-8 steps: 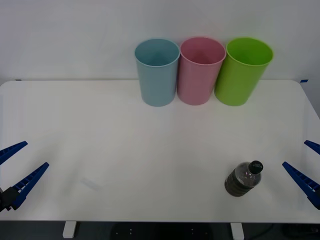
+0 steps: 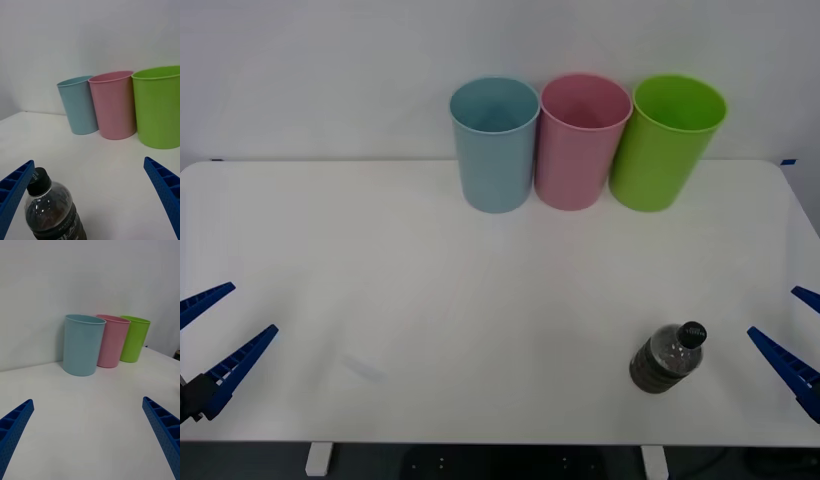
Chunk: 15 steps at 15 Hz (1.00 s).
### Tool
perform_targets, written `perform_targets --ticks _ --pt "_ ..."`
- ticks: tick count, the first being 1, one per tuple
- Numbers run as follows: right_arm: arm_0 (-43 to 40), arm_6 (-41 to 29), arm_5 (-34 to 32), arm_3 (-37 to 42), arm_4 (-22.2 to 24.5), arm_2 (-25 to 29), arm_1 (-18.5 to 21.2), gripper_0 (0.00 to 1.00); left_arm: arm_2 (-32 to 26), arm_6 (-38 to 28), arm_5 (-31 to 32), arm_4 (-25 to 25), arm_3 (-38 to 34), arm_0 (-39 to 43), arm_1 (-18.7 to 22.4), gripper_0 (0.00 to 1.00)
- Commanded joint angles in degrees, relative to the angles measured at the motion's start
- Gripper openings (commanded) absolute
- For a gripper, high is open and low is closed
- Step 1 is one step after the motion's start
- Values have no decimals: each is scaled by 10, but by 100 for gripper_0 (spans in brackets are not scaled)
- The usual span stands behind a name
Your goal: Grasp the object on the table and drop it into the matching bin: aluminum can to the light blue bin, PET bottle to the pink bin.
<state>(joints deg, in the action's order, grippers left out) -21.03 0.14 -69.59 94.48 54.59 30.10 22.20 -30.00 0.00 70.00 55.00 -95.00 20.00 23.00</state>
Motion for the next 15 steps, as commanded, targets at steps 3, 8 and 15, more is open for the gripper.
perform_targets --ticks 3,8,15 --pt "-28 15 -8 0 -1 -14 28 100 0 0 0 0 0 0 0 100" --pt "-50 66 -19 -2 1 -35 46 100 0 0 0 0 0 0 0 100" --pt "-42 152 -22 -76 3 -86 75 100 0 0 0 0 0 0 0 100"
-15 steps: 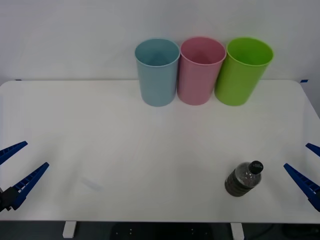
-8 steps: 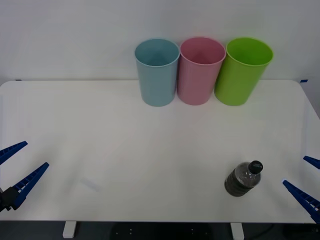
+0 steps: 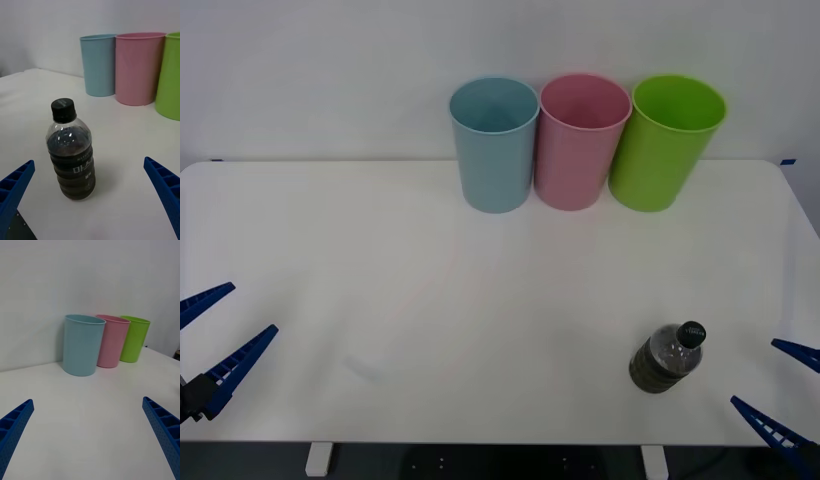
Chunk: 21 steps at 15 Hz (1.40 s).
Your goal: Grasp the object on the table and drop it into the matching bin: aluminum can to the light blue bin, PET bottle to the pink bin.
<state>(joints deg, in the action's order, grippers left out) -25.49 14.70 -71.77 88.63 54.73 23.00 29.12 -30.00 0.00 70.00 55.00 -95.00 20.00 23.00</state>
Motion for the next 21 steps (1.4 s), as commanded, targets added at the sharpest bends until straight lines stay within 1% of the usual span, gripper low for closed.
perform_targets --ticks 1,2,7,12,14,21 --pt "6 10 0 -25 5 -20 7 100 0 0 0 0 0 0 0 100" --pt "15 15 0 -35 17 -24 5 100 0 0 0 0 0 0 0 100" --pt "51 46 5 -91 21 -66 0 100 0 0 0 0 0 0 0 100" --pt "77 66 29 -94 66 -67 -46 100 0 0 0 0 0 0 0 100" --pt "84 69 36 -94 76 -70 -60 100 0 0 0 0 0 0 0 100" --pt "110 79 103 -94 69 -134 -68 100 0 0 0 0 0 0 0 100"
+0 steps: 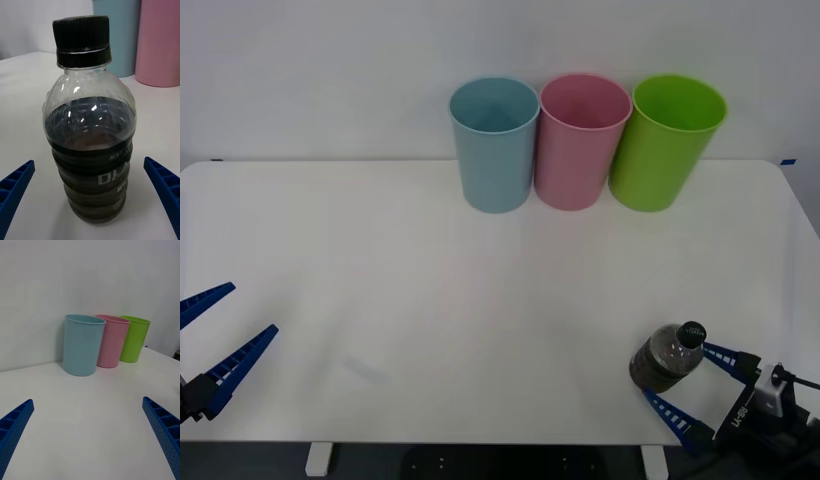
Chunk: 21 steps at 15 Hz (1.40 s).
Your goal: Grasp the object on the table and drop it into the matching bin: aluminum can to the light blue bin, PET bottle to the pink bin.
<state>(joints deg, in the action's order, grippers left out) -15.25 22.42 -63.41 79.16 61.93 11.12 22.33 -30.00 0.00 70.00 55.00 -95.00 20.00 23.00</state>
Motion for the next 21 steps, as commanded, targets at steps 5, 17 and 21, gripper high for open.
perform_targets --ticks 5,17,21 --pt "20 7 42 0 -7 -29 -6 100 0 0 0 0 0 0 0 100" --pt "27 14 44 0 -8 -34 -8 0 0 0 0 0 0 0 0 100" --pt "30 13 45 0 -13 -34 -7 0 0 0 0 0 0 0 0 100"
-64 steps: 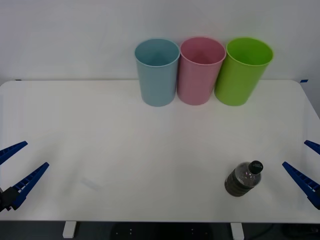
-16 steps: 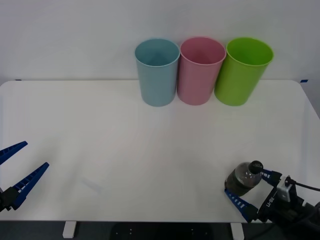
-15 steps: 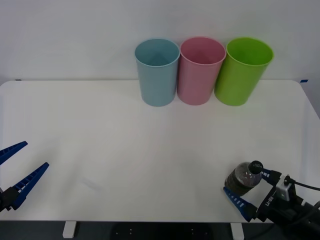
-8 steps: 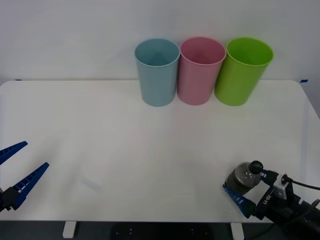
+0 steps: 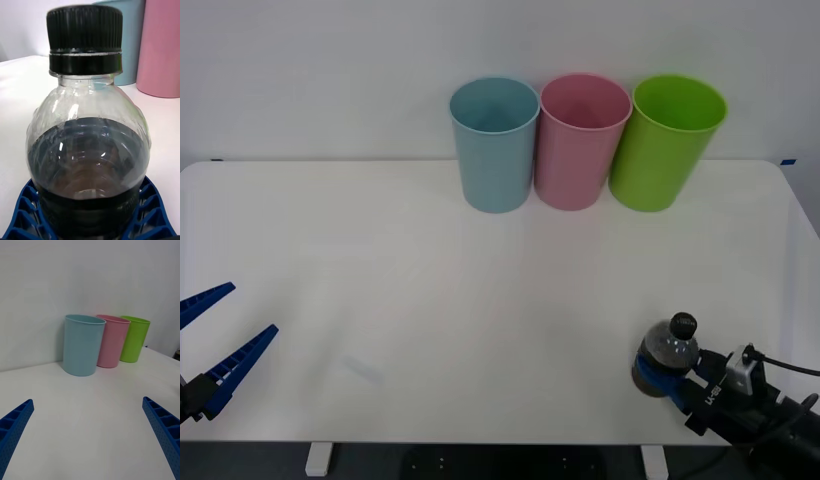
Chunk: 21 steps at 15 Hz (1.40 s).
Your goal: Grasp the object on the table and drop it into the matching bin: aluminum can to the light blue bin, PET bottle to the pink bin.
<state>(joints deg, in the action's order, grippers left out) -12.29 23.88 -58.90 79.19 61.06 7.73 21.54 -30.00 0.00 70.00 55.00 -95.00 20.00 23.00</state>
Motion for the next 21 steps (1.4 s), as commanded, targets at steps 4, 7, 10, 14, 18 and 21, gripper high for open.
perform_targets --ticks 4,7,10,14,18,21 --pt "0 -13 -1 11 -10 7 1 0 0 0 0 0 0 0 0 100" --pt "-3 -29 -1 29 -16 15 1 0 0 0 0 0 0 0 0 100" --pt "-10 -78 0 59 -11 31 1 0 0 0 0 0 0 0 0 100" --pt "-20 -161 0 112 -11 48 5 0 0 0 0 0 0 0 0 100" --pt "-19 -238 9 171 -12 59 5 0 0 0 0 0 0 0 0 100" --pt "-8 -301 21 219 -12 62 12 0 0 0 0 0 0 0 0 100"
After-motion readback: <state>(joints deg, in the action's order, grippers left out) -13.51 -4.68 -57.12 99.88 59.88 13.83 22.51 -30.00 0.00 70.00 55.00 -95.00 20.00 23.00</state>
